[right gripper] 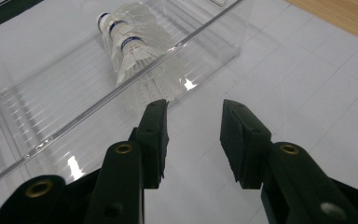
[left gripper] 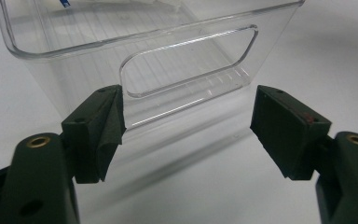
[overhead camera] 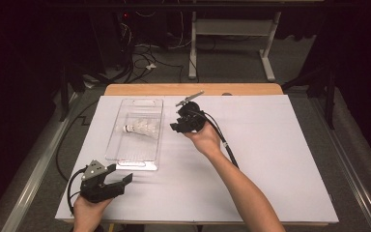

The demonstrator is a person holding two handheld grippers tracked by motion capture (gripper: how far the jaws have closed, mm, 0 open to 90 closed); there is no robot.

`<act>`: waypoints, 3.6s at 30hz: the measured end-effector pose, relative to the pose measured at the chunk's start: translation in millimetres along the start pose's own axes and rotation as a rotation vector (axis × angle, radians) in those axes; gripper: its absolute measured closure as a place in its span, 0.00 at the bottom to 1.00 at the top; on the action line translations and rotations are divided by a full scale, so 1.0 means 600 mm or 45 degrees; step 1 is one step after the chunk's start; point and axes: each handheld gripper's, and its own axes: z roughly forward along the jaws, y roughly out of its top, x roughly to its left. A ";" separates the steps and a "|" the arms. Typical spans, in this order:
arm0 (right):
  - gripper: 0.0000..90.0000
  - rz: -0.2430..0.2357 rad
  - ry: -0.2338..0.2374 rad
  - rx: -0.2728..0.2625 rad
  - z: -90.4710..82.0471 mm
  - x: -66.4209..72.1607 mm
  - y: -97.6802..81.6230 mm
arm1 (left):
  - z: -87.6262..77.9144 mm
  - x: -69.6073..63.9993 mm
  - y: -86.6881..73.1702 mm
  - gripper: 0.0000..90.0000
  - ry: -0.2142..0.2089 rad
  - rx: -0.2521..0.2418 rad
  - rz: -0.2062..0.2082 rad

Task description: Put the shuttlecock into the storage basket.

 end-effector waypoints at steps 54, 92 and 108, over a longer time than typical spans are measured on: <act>0.67 0.084 -0.062 -0.033 -0.062 -0.057 -0.075 | -0.001 0.001 0.000 0.30 0.004 0.001 -0.007; 0.67 0.148 -0.084 -0.042 -0.090 -0.085 -0.126 | -0.001 0.000 0.000 0.30 0.004 -0.001 -0.011; 0.67 0.163 -0.092 -0.057 -0.103 -0.091 -0.141 | 0.000 0.001 0.000 0.30 0.001 -0.007 -0.021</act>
